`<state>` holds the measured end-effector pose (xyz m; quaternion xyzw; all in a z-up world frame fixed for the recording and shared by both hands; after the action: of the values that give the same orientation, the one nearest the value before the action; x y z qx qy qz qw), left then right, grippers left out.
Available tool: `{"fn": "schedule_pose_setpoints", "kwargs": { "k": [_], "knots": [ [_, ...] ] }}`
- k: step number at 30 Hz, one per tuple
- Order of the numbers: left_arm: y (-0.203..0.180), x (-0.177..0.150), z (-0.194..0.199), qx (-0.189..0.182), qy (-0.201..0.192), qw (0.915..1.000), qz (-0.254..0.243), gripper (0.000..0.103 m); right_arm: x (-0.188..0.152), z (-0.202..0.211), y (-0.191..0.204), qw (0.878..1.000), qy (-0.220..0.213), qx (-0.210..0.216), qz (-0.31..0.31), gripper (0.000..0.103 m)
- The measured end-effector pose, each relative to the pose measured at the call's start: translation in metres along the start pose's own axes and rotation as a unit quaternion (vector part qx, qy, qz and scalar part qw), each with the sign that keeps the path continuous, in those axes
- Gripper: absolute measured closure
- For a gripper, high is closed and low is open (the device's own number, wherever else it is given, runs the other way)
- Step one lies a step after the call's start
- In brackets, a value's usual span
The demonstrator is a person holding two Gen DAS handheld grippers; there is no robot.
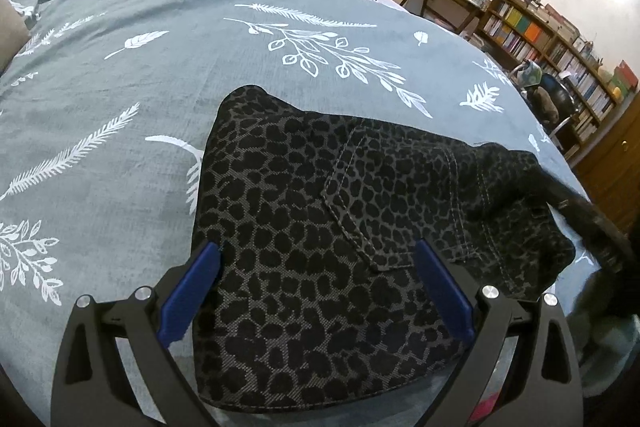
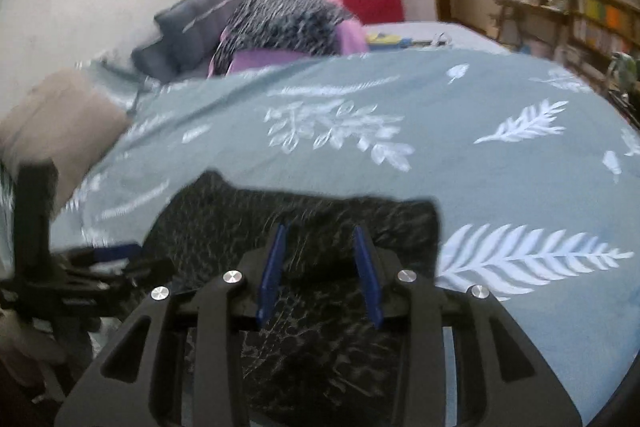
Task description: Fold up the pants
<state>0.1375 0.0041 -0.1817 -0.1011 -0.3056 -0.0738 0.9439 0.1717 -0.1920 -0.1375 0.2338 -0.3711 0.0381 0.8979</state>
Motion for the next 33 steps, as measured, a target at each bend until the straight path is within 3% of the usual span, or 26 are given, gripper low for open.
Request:
{"fn": "schedule_pose_setpoints", "kwargs": {
  "k": [3,5,8,16,20,25,28,33],
  "knots": [
    [0.001,0.0,-0.002,-0.001,0.003,1.0,-0.004,0.006,-0.016,-0.028,-0.018,0.999,0.033,-0.025,-0.007,0.066],
    [0.002,0.001,-0.003,-0.004,0.004,1.0,-0.004,0.006,-0.025,-0.037,-0.027,0.999,0.041,-0.016,-0.025,0.066],
    [0.001,0.007,0.0,-0.011,0.002,0.9999,0.001,0.006,-0.031,-0.037,-0.035,0.999,0.034,0.008,-0.036,0.066],
    [0.022,0.057,-0.001,-0.028,-0.01,0.9991,0.029,0.006,-0.034,-0.038,-0.033,0.999,0.025,-0.001,-0.03,0.066],
    [0.032,0.077,-0.02,-0.008,0.006,0.9999,0.006,0.011,-0.036,-0.038,-0.032,0.999,0.02,0.0,-0.029,0.065],
    [0.044,0.081,-0.056,0.033,0.06,0.9974,-0.024,0.02,-0.037,-0.036,-0.031,0.999,0.016,0.004,-0.03,0.064],
    [0.051,0.073,-0.079,0.039,0.09,0.9949,-0.025,0.02,-0.038,-0.036,-0.032,0.999,0.013,0.007,-0.031,0.063],
    [0.07,0.063,-0.106,0.044,0.102,0.9938,0.009,0.013,-0.041,-0.035,-0.03,1.0,0.008,0.004,-0.025,0.063]
  ]
}}
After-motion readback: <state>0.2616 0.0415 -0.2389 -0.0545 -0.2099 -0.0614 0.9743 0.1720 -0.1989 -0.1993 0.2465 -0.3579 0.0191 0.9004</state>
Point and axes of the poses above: each gripper's, at about its wrist camera, not at the fingertips, and z roughly against the way its jaws point, y to its left, x to its top, the point moved 9 cm from there along -z, roughly the way its jaws point, and after that the axes turned 10 degrees about -z, right-handed, at the moved point
